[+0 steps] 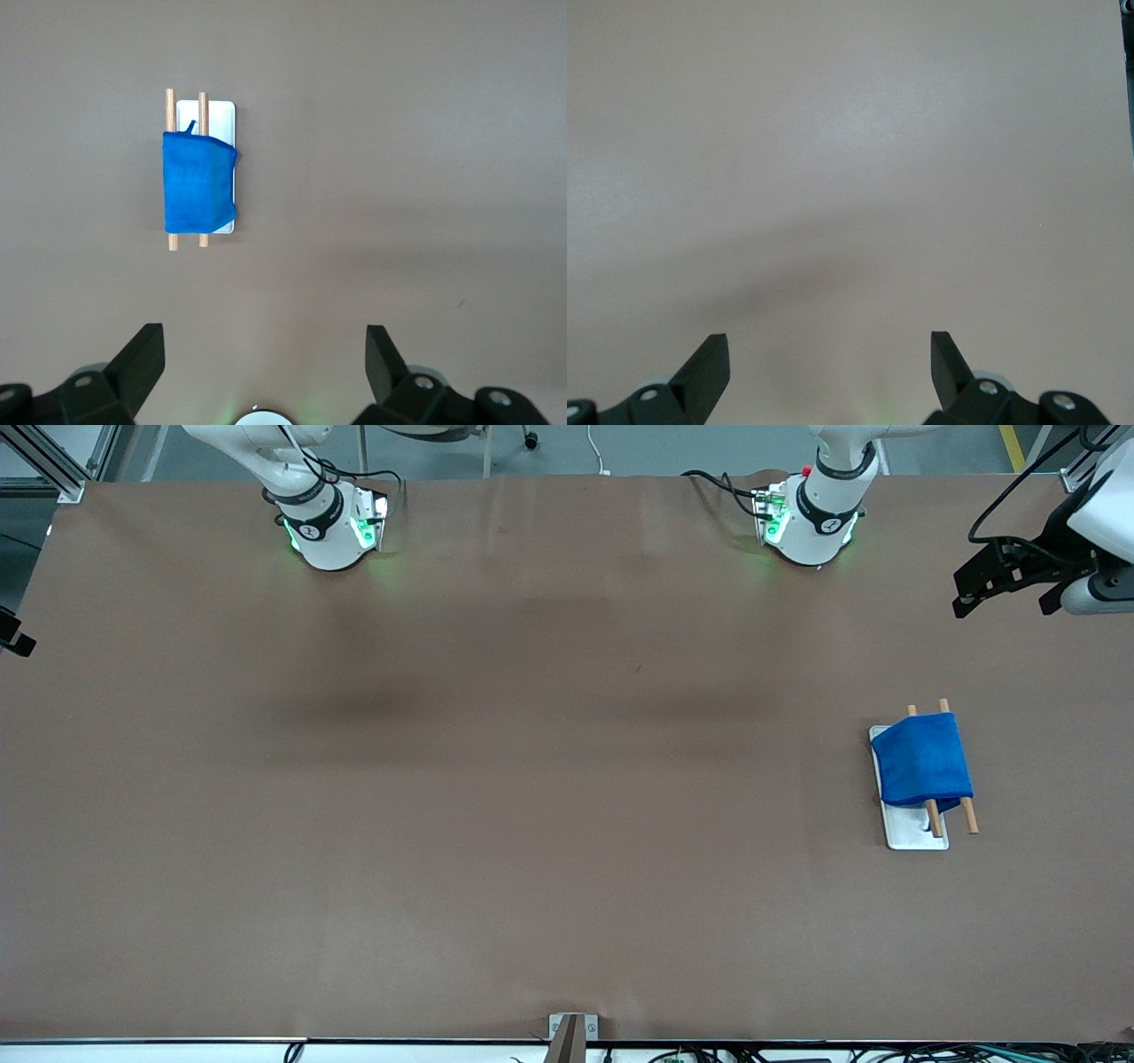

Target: Right arm passes towel to left arm to hang

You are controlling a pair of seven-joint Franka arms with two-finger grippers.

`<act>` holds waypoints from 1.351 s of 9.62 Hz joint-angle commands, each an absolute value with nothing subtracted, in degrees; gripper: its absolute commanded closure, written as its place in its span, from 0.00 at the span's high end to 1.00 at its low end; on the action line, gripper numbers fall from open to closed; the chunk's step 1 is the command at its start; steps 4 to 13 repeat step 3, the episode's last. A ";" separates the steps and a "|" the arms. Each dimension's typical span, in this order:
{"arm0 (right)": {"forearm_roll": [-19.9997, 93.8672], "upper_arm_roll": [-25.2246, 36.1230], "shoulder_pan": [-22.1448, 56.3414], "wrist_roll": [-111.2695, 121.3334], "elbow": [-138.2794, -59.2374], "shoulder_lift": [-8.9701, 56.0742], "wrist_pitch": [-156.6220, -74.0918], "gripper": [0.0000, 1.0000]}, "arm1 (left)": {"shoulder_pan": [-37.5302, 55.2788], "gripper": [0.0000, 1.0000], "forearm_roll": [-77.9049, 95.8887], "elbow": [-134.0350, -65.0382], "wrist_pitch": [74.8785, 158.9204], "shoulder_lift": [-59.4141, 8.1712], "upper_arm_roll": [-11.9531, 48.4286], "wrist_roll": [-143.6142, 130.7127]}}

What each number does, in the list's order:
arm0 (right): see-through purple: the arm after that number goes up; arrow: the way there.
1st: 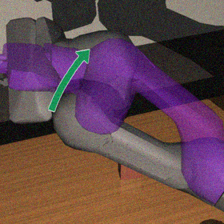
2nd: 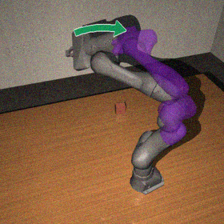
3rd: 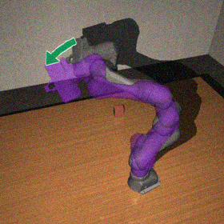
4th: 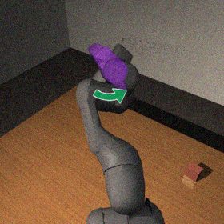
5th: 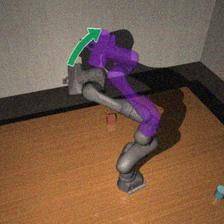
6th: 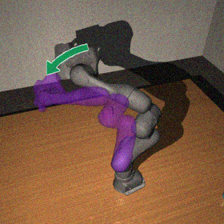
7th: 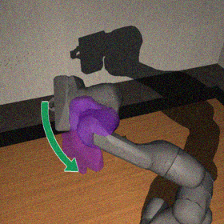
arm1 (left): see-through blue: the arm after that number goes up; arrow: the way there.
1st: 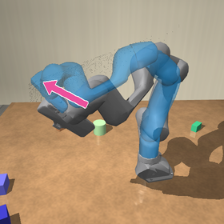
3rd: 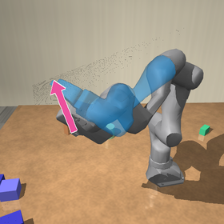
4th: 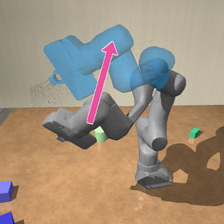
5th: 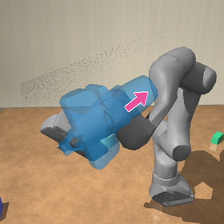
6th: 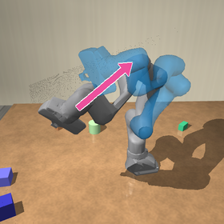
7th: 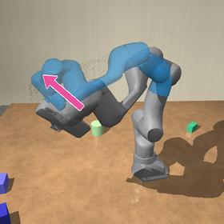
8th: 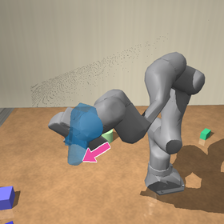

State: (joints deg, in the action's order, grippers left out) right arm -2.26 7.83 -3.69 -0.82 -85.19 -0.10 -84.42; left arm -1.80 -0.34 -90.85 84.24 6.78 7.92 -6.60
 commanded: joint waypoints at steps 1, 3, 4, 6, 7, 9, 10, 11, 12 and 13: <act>-2.11 7.21 -4.83 -0.62 -86.40 -1.32 -84.38 1.00 | -0.88 1.00 -0.09 -96.07 86.05 9.41 7.21 -5.97; -2.02 7.21 -4.92 -0.62 -86.40 -1.32 -84.46 1.00 | -1.32 1.00 -0.44 -92.40 85.34 7.05 7.30 -5.89; -2.02 7.21 -4.92 -0.62 -86.40 -1.32 -84.46 1.00 | -1.32 1.00 -0.44 -92.40 85.34 7.05 7.30 -5.89; -2.02 7.21 -4.92 -0.62 -86.40 -1.32 -84.46 1.00 | -1.32 1.00 -0.44 -92.40 85.34 7.05 7.30 -5.89; -2.02 7.21 -4.92 -0.62 -86.40 -1.32 -84.46 1.00 | -1.32 1.00 -0.44 -92.40 85.34 7.05 7.30 -5.89; -2.02 7.21 -4.92 -0.62 -86.40 -1.32 -84.46 1.00 | -1.32 1.00 -0.44 -92.40 85.34 7.05 7.30 -5.89; -2.02 7.21 -4.92 -0.62 -86.40 -1.32 -84.46 1.00 | -1.32 1.00 -0.44 -92.40 85.34 7.05 7.30 -5.89; -2.02 7.21 -4.92 -0.62 -86.40 -1.32 -84.46 1.00 | -1.32 1.00 -0.44 -92.40 85.34 7.05 7.30 -5.89; -2.02 7.21 -4.92 -0.62 -86.40 -1.32 -84.46 1.00 | -1.32 1.00 -0.44 -92.40 85.34 7.05 7.30 -5.89; -2.02 7.21 -4.92 -0.62 -86.40 -1.32 -84.46 1.00 | -1.32 1.00 -0.44 -92.40 85.34 7.05 7.30 -5.89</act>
